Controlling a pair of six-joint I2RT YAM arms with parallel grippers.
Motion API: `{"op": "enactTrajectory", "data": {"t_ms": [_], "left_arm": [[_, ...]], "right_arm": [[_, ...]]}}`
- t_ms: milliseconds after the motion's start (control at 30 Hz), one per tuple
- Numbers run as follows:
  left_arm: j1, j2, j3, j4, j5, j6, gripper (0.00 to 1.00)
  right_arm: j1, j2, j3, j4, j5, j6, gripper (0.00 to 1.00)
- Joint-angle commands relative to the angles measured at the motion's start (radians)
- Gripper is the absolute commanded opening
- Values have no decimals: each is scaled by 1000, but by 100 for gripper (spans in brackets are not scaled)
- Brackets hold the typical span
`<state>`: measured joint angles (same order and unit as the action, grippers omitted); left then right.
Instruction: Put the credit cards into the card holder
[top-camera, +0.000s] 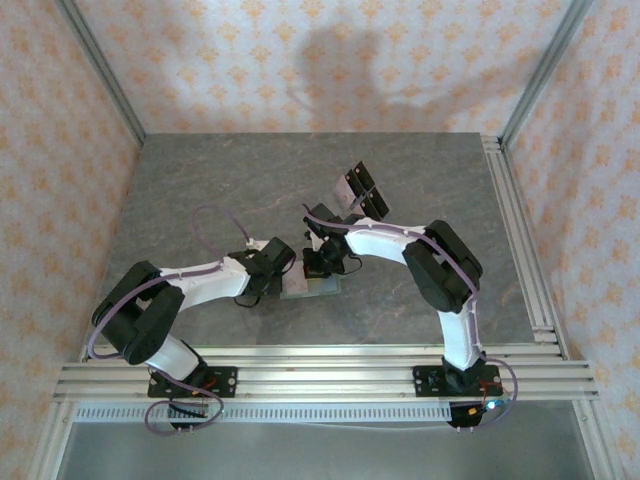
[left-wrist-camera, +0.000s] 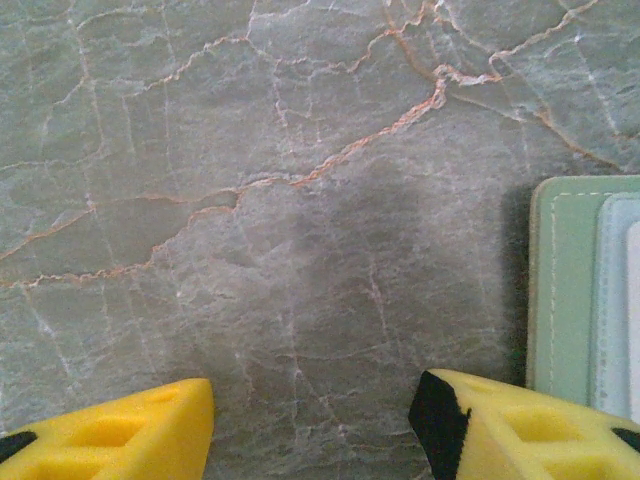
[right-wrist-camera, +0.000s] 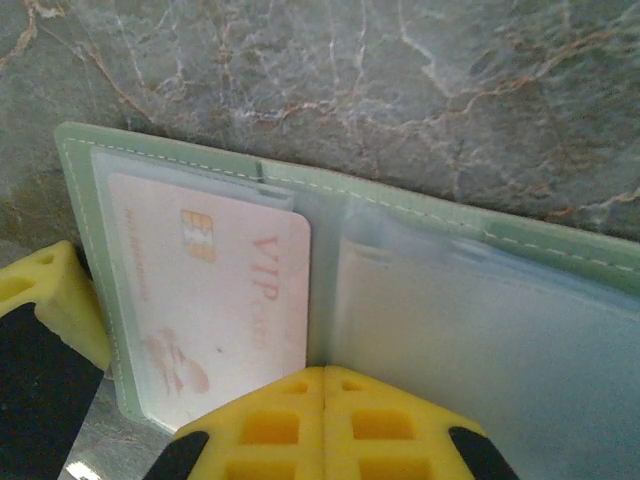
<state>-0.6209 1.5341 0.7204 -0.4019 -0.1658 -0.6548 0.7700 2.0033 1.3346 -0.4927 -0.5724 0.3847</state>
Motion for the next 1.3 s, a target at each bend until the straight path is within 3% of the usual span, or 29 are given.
{"op": "enactTrajectory", "data": {"t_ms": [0, 267, 567, 833, 1267], "left_arm": [[5, 5, -10, 4, -13, -15, 60], [14, -51, 10, -77, -86, -4, 60], [16, 0, 25, -85, -92, 3, 60], [16, 33, 28, -70, -80, 6, 60], [16, 53, 24, -43, -61, 7, 60]], "right_arm": [[7, -82, -15, -6, 53, 0, 0], [9, -92, -22, -16, 47, -10, 0], [9, -44, -36, -9, 32, -23, 0], [10, -40, -65, -55, 127, -43, 0], [12, -97, -32, -44, 73, -31, 0]]}}
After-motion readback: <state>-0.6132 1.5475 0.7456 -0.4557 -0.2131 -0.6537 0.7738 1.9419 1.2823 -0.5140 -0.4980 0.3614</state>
